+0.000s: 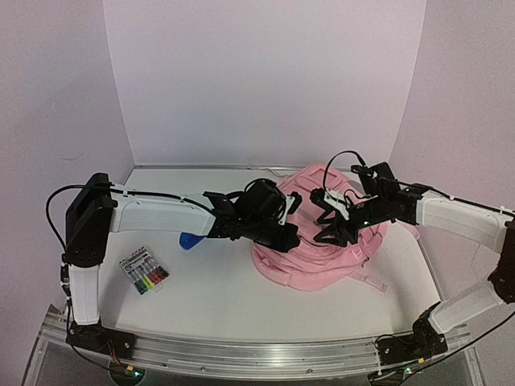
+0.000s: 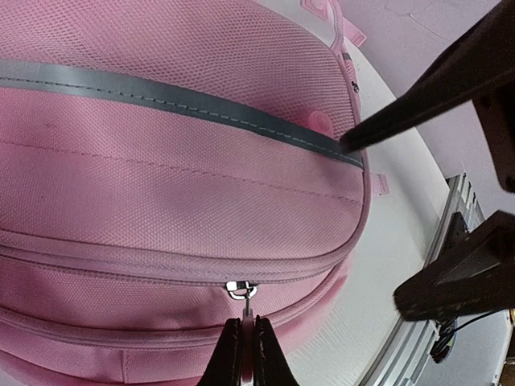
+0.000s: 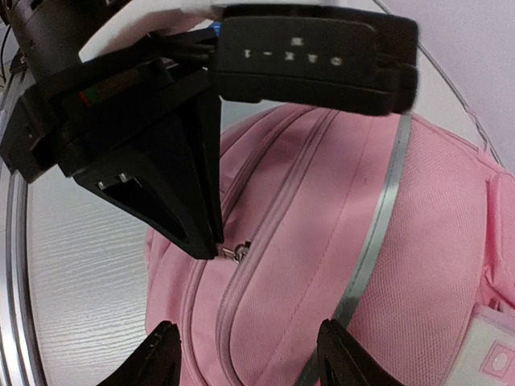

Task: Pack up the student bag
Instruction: Unzip the student bag at the center of the board.

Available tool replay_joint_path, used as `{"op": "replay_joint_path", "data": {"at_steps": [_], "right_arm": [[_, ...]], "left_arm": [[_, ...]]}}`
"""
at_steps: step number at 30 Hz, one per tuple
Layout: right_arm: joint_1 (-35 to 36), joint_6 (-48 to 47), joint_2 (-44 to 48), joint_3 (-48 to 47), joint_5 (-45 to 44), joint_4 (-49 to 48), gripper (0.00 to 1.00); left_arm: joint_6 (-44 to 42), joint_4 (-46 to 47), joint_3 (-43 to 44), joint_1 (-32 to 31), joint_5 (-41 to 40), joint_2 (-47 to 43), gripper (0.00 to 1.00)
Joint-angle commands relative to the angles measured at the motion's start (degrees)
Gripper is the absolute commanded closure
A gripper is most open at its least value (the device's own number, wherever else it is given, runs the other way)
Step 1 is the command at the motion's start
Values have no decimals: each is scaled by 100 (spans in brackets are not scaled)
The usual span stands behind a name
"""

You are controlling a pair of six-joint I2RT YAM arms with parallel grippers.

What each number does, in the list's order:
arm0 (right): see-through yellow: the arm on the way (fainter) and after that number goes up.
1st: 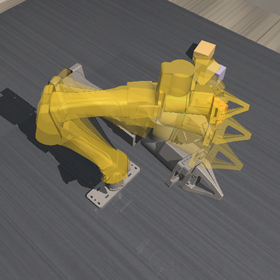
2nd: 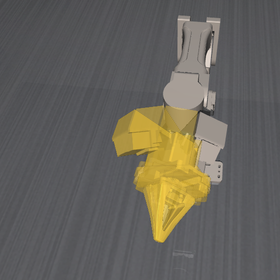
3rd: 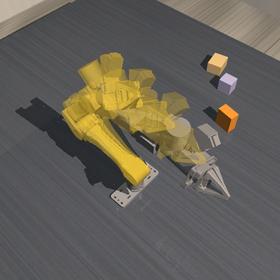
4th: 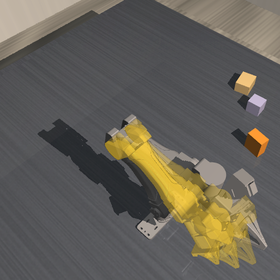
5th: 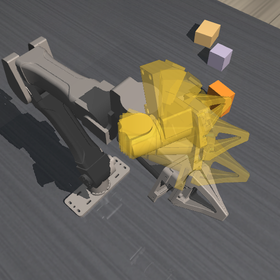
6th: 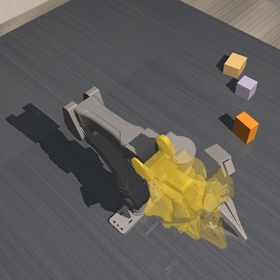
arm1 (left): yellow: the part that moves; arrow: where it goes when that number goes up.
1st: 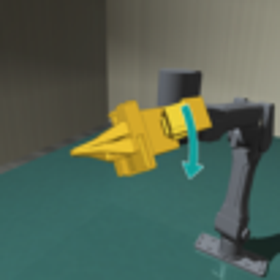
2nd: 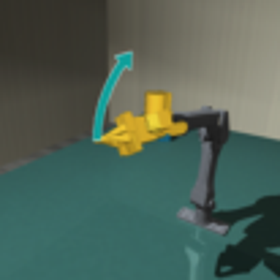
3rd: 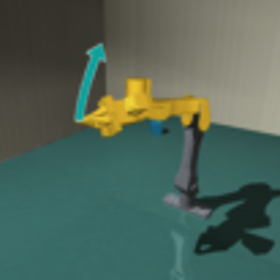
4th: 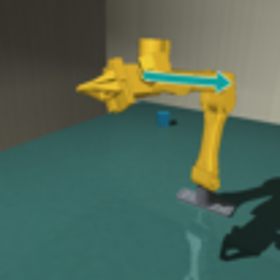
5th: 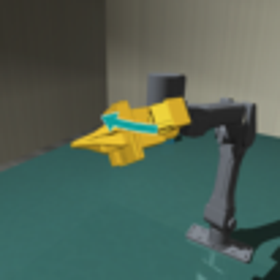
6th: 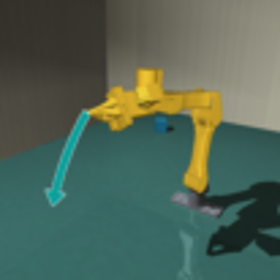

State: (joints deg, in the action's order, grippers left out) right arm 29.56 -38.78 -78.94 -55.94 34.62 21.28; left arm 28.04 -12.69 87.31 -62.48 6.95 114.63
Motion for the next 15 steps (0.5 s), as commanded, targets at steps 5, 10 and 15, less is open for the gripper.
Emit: {"op": "replay_joint_path", "data": {"at_steps": [5, 10, 15], "right_arm": [[293, -13, -275, 28, -441, -344, 49], [390, -150, -399, 172, -906, -346, 55], [393, -361, -478, 238, -1477, -346, 74]], "left_arm": [[278, 780, -169, 98, 166, -289, 100], [267, 740, -186, 131, 218, -323, 100], [333, 769, -281, 138, 228, -390, 100]]}}
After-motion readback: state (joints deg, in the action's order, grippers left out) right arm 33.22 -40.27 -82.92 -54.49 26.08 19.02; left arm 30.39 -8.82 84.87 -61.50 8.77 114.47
